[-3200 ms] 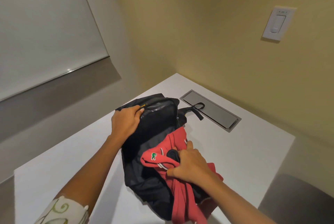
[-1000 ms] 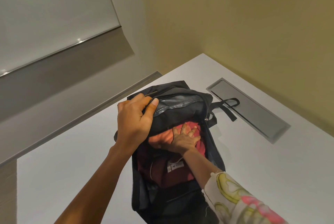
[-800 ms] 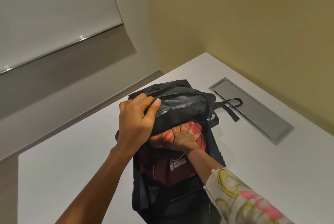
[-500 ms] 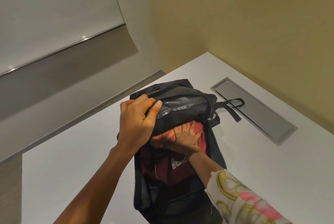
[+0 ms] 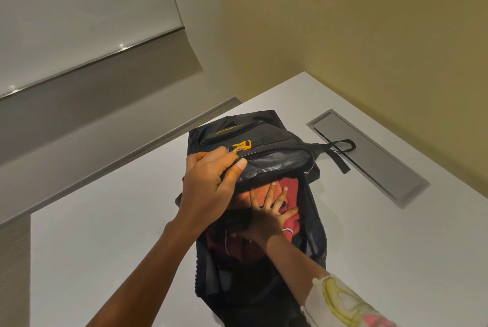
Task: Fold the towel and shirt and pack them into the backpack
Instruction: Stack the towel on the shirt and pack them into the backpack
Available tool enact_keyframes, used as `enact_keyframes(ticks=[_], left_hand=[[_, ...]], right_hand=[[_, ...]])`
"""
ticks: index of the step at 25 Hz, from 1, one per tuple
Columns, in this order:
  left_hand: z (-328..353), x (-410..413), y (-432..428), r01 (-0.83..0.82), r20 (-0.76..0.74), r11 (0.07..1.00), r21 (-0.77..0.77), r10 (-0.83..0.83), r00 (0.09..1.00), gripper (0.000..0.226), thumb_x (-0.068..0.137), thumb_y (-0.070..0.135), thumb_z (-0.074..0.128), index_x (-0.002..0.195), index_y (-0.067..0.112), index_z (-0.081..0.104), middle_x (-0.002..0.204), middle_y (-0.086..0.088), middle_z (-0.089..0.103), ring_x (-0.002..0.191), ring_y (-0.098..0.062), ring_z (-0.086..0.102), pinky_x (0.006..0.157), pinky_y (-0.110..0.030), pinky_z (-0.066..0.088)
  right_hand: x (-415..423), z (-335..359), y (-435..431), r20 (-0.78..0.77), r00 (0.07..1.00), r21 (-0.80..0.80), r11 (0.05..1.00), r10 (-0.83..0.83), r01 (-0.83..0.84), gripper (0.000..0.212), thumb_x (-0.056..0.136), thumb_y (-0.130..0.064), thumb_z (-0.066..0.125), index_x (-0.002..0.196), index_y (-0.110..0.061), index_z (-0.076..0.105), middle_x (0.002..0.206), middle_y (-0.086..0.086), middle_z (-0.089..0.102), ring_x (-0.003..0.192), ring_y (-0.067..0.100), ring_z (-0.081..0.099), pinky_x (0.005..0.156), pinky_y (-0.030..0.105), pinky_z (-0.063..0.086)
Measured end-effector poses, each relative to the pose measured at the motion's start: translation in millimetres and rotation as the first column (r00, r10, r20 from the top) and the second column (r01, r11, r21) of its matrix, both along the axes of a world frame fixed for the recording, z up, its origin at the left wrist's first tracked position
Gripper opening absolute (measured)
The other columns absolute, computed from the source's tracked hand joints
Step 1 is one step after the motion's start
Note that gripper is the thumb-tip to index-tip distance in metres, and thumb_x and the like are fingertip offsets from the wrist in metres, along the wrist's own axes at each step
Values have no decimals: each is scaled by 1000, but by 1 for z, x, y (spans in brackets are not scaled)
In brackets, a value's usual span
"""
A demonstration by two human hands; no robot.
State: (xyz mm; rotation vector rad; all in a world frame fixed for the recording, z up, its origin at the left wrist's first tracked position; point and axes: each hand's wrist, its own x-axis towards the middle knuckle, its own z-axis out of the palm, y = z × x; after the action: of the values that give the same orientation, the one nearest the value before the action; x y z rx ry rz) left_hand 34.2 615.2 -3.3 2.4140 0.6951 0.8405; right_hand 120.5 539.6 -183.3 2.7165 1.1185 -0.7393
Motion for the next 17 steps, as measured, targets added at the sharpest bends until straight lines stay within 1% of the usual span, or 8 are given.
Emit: enact_keyframes(ticks=[2, 5, 8, 10, 13, 15, 17], left_hand=[[4, 1, 2, -3, 23, 1000, -1, 3, 1000, 28, 97, 39, 44, 73, 27, 51, 66, 20, 39, 64, -8, 47, 82, -29, 33], [15, 7, 10, -7, 53, 1000, -29, 9, 999, 29, 97, 33, 47, 69, 31, 42, 62, 15, 38, 61, -12, 43, 73, -32, 32], [19, 9, 15, 0, 55, 998, -58, 3, 998, 35, 96, 29, 50, 64, 37, 38, 61, 15, 37, 60, -12, 42, 69, -33, 30], [18, 6, 15, 14, 24, 997, -74, -13, 1000, 38, 96, 28, 51, 62, 39, 37, 60, 16, 38, 60, -10, 43, 71, -30, 29], [9, -5, 4, 64, -40, 997, -47, -66, 997, 34, 96, 30, 52, 67, 38, 37, 64, 19, 40, 64, -3, 46, 76, -29, 30], [-2, -16, -4, 105, -73, 994, -15, -106, 992, 24, 97, 32, 51, 74, 33, 47, 67, 21, 40, 69, -1, 47, 79, -32, 34], [-11, -24, -15, 89, -128, 996, -8, -90, 988, 22, 97, 38, 46, 80, 29, 57, 70, 22, 40, 74, -2, 47, 86, -37, 37]], right_hand=[[-3, -4, 5, 28, 999, 25, 999, -24, 23, 127, 56, -92, 52, 149, -40, -17, 150, 25, -35, 132, 58, -31, 95, 84, 6], [-4, -8, 18, 54, 996, 46, 997, -68, 66, 126, 55, -93, 49, 149, -41, -17, 147, 23, -39, 134, 56, -30, 97, 81, 11], [-2, -9, 29, 40, 995, 18, 996, -88, 87, 125, 54, -96, 45, 149, -42, -16, 146, 22, -42, 134, 55, -32, 97, 81, 12], [-1, -7, 32, 31, 997, -10, 997, -71, 72, 124, 53, -97, 43, 151, -42, -10, 150, 22, -37, 134, 55, -32, 96, 81, 12], [3, 4, 21, -33, 999, -55, 998, -39, 38, 122, 56, -94, 47, 153, -38, -3, 159, 18, -20, 133, 53, -35, 97, 81, 7], [5, 11, 6, -48, 999, -69, 998, -16, 12, 120, 60, -92, 47, 154, -35, -1, 161, 15, -14, 136, 51, -33, 101, 78, 5], [4, 23, -11, -58, 998, -76, 997, -21, 16, 119, 62, -92, 44, 154, -32, -2, 160, 17, -19, 138, 50, -30, 108, 72, 4]])
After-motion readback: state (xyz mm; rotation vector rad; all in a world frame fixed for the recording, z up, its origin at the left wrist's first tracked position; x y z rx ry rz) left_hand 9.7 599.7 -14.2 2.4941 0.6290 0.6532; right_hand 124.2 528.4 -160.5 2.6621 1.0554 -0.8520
